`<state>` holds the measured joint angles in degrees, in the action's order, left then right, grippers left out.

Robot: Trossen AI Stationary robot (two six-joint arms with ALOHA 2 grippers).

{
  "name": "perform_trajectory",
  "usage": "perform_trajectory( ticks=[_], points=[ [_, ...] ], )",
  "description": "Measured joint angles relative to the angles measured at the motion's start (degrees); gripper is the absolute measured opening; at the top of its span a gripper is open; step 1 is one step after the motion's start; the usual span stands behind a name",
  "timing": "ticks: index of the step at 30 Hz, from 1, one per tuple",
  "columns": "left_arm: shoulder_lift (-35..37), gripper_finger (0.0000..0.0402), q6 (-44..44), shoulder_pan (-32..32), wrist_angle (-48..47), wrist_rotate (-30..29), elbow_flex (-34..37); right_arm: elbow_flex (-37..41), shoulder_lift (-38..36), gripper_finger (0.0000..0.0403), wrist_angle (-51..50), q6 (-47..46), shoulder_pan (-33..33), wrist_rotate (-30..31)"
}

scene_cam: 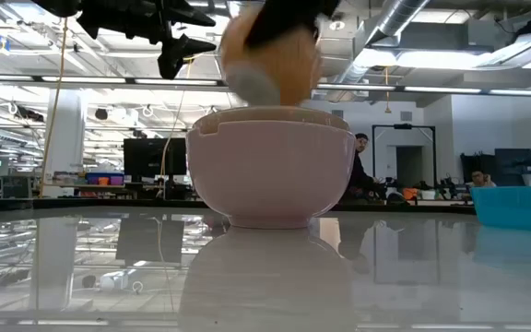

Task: Nest bowls inside each other
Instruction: Stack the blue patterned bowl on top of the gray bowl, then stack the light blue plastic bowl on top of the blue patterned bowl

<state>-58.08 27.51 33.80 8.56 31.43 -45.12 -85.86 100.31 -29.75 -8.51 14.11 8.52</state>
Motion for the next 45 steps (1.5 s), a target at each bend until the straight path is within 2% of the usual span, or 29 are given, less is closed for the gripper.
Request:
perform_trajectory(
  ticks=[4,9,18,23,29,32,36,39,42,45],
  points=[
    [0.0,0.0183,-0.3,0.8,0.0,3.3,0.0,-9.9,9.4,0.0054,-10.9,-1.0,-0.5,2.1],
    [0.5,0.0183,-0.4,0.8,0.1,6.9,0.0,-17.4,17.3,0.0054,-17.5,-3.7,-0.8,2.5],
    [2.9,0.0183,-0.7,0.8,-0.2,8.4,0.0,-18.9,22.4,0.0062,-21.5,-13.6,-0.6,2.7],
    [4.4,0.0183,-1.8,0.8,-2.7,8.5,0.0,-18.6,22.4,0.0119,-19.2,-17.1,-0.8,2.6],
    [5.9,0.0183,-4.0,0.9,-6.8,8.6,0.0,-18.5,19.3,0.0226,-17.8,-21.0,-0.7,3.6],
    [6.6,0.0183,-5.2,1.1,-8.5,8.6,0.0,-18.5,16.3,0.0254,-18.0,-23.0,0.1,7.5],
    [6.8,0.0183,-5.5,1.6,-9.5,8.9,0.0,-16.6,10.5,0.0255,-18.3,-27.5,2.7,17.7],
    [6.8,0.0183,-5.5,1.7,-9.3,9.5,0.0,-10.9,5.2,0.0245,-18.2,-34.7,4.9,24.5],
    [6.8,0.0183,-5.7,1.7,-9.3,9.9,0.0,-0.9,-1.4,0.0234,-16.2,-44.5,7.8,29.4],
    [6.8,0.0183,-6.2,1.7,-9.2,9.9,0.0,11.6,-8.6,0.0226,-7.3,-53.5,11.4,35.2]
  ],
)
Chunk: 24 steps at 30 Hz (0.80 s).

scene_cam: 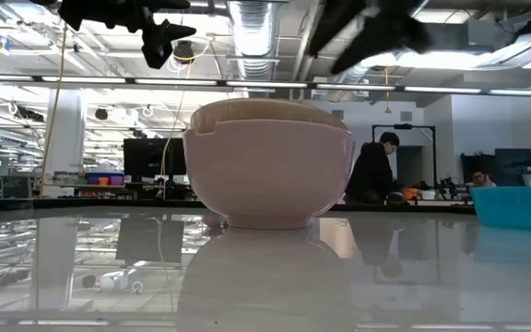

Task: Nest bowls inside each other
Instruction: Stack the light blue plastic bowl on top of the blue patterned bowl

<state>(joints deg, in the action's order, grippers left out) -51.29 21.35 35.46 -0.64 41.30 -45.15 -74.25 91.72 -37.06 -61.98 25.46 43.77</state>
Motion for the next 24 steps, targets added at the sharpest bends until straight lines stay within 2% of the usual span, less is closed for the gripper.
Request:
perform_trajectory(
  ticks=[6,9,12,16,19,24],
  points=[
    [0.0,0.0183,-0.1,0.0,0.0,0.0,0.0,23.3,-12.1,0.0222,26.2,-8.2,5.5,12.3],
    [0.0,0.0183,0.4,0.0,0.1,0.0,0.0,30.8,-16.8,0.0221,31.5,-9.9,7.6,15.3],
    [0.0,0.0183,1.3,0.0,0.1,0.3,0.0,32.7,-21.3,0.0221,22.8,-15.3,8.1,11.0],
    [0.0,0.0183,1.8,0.0,0.1,0.4,0.0,28.8,-24.3,0.0221,-1.2,-26.8,7.3,3.1],
    [0.0,0.0183,1.8,0.0,0.1,0.4,0.0,24.4,-24.3,0.0221,-17.6,-32.0,6.7,-4.0],
    [0.0,0.0183,1.8,0.0,0.1,0.0,0.0,23.0,-24.0,0.0221,-27.0,-37.2,6.8,-15.5]
  ],
)
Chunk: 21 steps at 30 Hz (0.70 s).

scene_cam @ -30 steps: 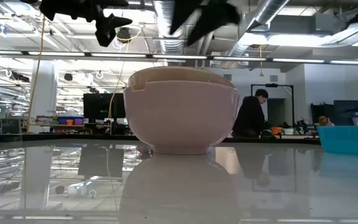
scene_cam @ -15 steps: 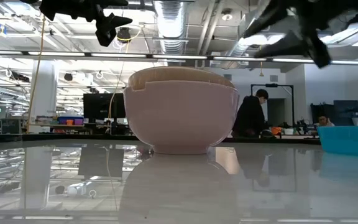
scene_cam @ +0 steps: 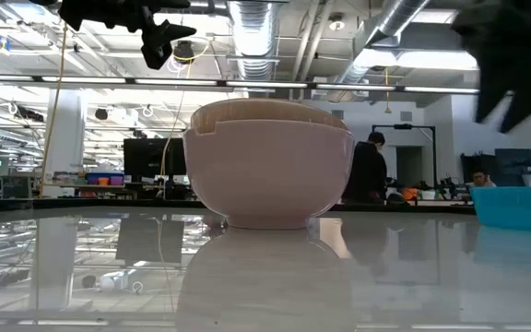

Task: Nest bowls inside each other
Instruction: Stack the light blue plastic bowl on top of the blue patterned bowl

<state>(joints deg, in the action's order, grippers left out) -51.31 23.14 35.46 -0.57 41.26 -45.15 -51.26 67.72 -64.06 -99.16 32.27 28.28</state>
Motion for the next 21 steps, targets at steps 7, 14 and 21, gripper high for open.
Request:
perform_trajectory(
  ticks=[7,14,21],
  points=[
    [-0.1,0.0183,-1.2,0.0,0.0,-1.6,0.0,3.0,0.1,0.0221,1.6,0.0,0.3,-4.4],
    [-0.3,0.0183,-1.6,0.0,0.1,-1.6,0.0,9.4,0.2,0.0221,9.0,1.4,-1.7,-6.8],
    [-0.3,0.0183,-1.5,0.0,0.0,-1.6,0.0,15.4,0.2,0.0210,15.0,3.6,-6.4,-9.9]
  ],
)
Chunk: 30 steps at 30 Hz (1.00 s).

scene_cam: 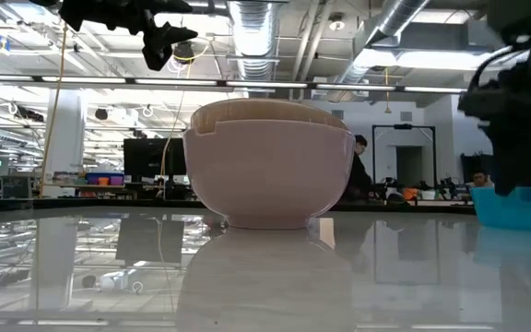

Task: Nest bowls inside each other
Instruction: Stack the light blue plastic bowl on top of the blue patterned bowl

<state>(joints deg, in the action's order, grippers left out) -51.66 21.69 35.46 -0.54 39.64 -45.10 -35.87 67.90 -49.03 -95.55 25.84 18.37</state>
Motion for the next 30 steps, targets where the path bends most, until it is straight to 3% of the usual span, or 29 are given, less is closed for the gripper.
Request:
perform_trajectory(
  ticks=[3,7,12,16,21,30],
  points=[
    [0.0,0.0183,0.4,0.0,0.0,0.0,0.0,1.5,0.0,0.0182,0.9,0.6,-1.7,-0.5],
    [0.0,0.0183,0.6,0.0,0.0,0.0,0.0,1.7,0.0,0.0116,4.1,4.2,-4.0,-0.3],
    [0.0,0.0183,1.0,0.0,0.0,0.0,0.0,1.7,-0.5,0.0026,13.9,7.1,-4.7,6.9],
    [0.0,0.0183,1.1,0.0,0.0,0.0,0.0,1.6,-1.3,0.0026,25.0,10.3,-4.4,15.1],
    [0.0,0.0183,1.2,0.0,0.0,0.2,0.0,1.7,-1.6,0.0047,38.5,16.6,-4.6,21.0],
    [0.0,0.0183,1.0,0.0,-0.1,0.2,0.0,1.6,-1.5,0.0025,71.8,44.0,-5.0,25.0]
  ],
)
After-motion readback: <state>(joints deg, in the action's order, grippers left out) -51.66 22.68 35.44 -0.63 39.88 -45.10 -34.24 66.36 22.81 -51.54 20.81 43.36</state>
